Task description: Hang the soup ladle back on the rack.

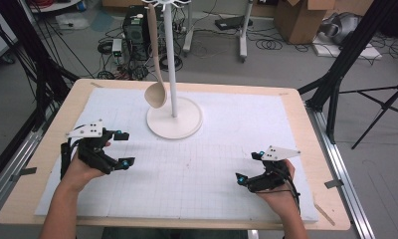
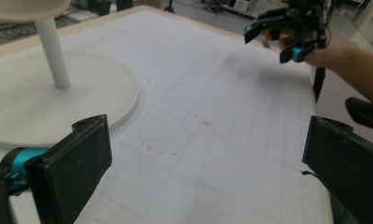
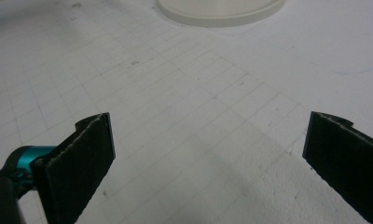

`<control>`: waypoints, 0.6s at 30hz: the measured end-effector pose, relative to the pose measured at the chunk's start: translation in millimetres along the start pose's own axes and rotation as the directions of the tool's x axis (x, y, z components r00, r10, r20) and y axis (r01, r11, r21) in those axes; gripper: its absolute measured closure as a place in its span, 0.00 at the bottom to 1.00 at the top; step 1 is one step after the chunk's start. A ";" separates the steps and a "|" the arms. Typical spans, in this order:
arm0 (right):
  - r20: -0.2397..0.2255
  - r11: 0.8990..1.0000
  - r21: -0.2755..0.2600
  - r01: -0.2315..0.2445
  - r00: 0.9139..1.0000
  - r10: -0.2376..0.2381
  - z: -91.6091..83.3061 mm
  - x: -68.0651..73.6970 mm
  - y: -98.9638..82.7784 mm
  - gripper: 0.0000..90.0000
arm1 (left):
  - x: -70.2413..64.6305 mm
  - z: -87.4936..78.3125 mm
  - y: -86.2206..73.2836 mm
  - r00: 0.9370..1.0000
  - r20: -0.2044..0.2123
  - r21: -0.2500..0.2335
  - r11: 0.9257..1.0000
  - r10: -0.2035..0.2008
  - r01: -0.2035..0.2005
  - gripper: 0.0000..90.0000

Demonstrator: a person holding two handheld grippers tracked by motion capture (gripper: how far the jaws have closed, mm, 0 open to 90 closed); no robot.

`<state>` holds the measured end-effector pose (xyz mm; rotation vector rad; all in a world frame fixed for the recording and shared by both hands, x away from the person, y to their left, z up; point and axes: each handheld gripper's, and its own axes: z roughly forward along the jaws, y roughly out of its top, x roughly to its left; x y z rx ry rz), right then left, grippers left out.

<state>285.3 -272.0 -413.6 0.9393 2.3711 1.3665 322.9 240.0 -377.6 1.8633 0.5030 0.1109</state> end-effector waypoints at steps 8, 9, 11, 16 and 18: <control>-0.007 1.000 -0.026 -0.009 1.000 0.009 -1.0 -2.5 0.6 0.01 | 7.0 -4.2 -16.7 0.999 -0.042 0.007 1.000 -0.023 0.023 0.02; -0.011 1.000 -0.026 -0.014 1.000 0.013 -1.3 -2.8 0.5 0.01 | 7.5 -5.0 -18.3 0.999 -0.045 0.003 1.000 -0.025 0.025 0.02; -0.012 0.999 -0.028 -0.017 1.000 0.017 -1.4 -3.0 0.6 0.01 | 8.2 -6.6 -19.7 0.998 -0.052 0.004 1.000 -0.024 0.025 0.02; -0.013 0.999 -0.033 -0.013 1.000 0.013 0.0 -4.0 1.2 0.01 | 7.9 -7.0 -20.4 0.999 -0.049 -0.001 1.000 -0.025 0.025 0.02; -0.012 0.999 -0.030 -0.012 1.000 0.012 0.6 -4.4 1.3 0.01 | 8.5 -4.9 -21.2 0.998 -0.050 0.008 1.000 -0.026 0.026 0.02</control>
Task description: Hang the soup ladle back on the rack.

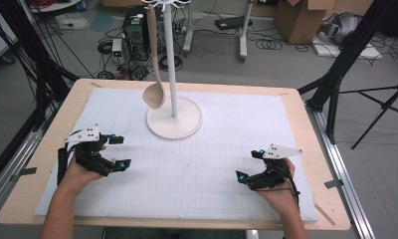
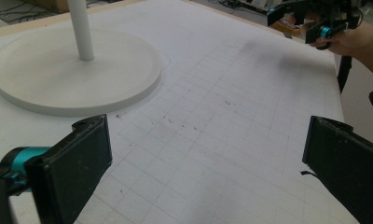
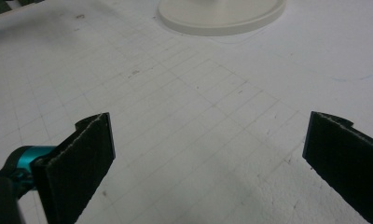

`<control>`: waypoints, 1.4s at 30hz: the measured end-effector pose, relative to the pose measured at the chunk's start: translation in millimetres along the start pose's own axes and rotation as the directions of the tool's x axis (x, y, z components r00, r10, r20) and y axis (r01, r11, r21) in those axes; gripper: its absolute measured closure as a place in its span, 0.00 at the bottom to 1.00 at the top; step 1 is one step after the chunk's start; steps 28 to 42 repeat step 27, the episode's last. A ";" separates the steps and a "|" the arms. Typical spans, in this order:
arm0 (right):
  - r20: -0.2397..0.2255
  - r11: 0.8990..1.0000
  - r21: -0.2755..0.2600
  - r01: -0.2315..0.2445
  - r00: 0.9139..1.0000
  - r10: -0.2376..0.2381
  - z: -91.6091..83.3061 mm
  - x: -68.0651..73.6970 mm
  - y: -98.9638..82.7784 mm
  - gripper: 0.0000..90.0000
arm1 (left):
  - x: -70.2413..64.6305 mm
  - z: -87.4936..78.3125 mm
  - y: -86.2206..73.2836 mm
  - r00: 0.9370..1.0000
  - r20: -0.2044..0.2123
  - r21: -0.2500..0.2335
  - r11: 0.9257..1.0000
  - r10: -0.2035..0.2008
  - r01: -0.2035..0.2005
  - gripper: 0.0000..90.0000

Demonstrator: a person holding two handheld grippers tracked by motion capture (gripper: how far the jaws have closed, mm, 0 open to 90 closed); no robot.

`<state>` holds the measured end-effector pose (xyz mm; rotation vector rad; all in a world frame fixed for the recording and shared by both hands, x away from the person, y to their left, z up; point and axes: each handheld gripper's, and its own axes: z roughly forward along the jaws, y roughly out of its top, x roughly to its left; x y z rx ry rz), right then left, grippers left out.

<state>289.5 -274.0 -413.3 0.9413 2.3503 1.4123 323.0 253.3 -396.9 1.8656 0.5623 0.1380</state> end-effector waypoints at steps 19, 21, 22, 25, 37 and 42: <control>0.001 1.000 0.014 0.004 1.000 -0.004 1.8 2.2 -0.1 0.01 | 0.5 2.8 -0.9 1.000 0.013 0.012 1.000 -0.004 0.003 0.02; -0.001 1.000 0.015 0.002 1.000 -0.002 2.0 2.5 0.0 0.01 | 0.7 3.3 -1.3 1.000 0.011 0.015 1.000 -0.007 0.007 0.02; 0.001 1.000 0.015 0.004 1.000 -0.004 2.3 2.5 -0.2 0.01 | 1.0 3.5 -1.4 1.000 0.014 0.016 1.000 -0.007 0.007 0.02; 0.001 1.000 0.015 0.005 1.000 -0.005 2.4 2.4 -0.2 0.01 | 1.6 4.2 -1.9 1.000 0.013 0.022 1.000 -0.012 0.012 0.02; 0.001 1.000 0.018 0.005 1.000 -0.005 2.3 2.8 -0.2 0.01 | 2.6 4.4 -2.3 1.000 0.014 0.026 1.000 -0.015 0.015 0.02; 0.001 1.000 0.018 0.005 1.000 -0.005 2.3 2.8 -0.2 0.01 | 2.6 4.4 -2.3 1.000 0.014 0.026 1.000 -0.015 0.015 0.02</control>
